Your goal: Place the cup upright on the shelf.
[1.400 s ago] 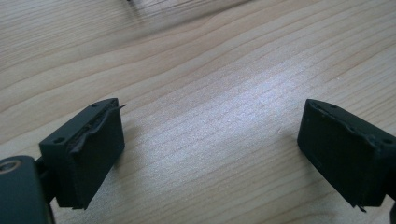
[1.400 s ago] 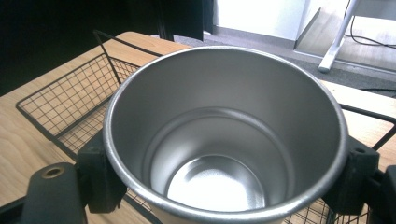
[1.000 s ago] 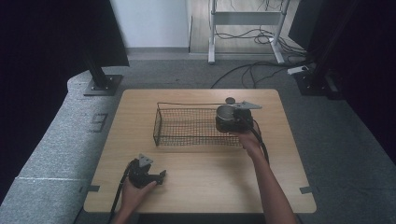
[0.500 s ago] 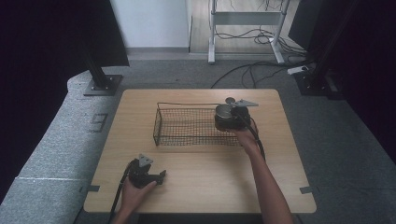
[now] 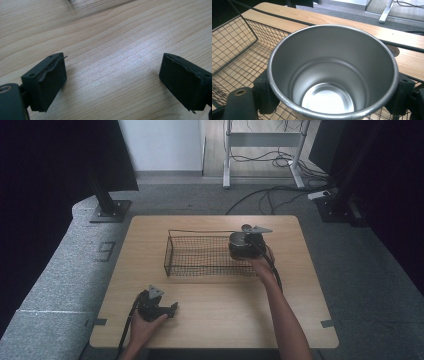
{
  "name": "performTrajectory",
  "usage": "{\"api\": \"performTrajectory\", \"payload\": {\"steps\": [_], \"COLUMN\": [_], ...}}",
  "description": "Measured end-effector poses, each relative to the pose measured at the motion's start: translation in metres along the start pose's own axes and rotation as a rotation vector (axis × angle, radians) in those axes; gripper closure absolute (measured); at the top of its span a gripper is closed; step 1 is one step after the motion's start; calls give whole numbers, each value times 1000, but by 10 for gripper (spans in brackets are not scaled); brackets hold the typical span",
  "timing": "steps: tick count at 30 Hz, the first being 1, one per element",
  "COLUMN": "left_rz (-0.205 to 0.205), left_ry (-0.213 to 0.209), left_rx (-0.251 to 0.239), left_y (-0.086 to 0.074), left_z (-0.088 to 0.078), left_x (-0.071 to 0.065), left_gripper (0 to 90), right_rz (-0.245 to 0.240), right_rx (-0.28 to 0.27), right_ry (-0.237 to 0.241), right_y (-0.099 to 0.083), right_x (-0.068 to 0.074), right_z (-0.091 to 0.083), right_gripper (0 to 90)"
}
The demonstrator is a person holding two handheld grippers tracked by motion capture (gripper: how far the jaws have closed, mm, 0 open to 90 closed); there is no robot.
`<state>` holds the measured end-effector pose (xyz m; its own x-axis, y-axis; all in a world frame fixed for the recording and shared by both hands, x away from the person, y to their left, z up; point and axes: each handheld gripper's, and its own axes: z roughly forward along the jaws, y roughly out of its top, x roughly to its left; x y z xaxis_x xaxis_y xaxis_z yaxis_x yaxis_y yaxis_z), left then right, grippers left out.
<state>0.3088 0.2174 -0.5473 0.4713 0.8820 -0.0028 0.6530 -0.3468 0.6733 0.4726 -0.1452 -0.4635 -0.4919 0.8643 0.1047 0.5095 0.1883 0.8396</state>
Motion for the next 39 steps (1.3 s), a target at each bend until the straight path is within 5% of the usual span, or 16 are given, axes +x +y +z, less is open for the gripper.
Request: {"api": "performTrajectory", "payload": {"steps": [39], "left_rz": [2], "left_ry": [-1], "left_rx": [0], "left_y": [0], "left_z": [0], "left_x": [0], "left_gripper": [76], "right_rz": [-33], "right_rx": [159], "right_ry": [-32], "right_y": [-10], "right_x": [-1], "right_z": [24], "right_gripper": [176]}}
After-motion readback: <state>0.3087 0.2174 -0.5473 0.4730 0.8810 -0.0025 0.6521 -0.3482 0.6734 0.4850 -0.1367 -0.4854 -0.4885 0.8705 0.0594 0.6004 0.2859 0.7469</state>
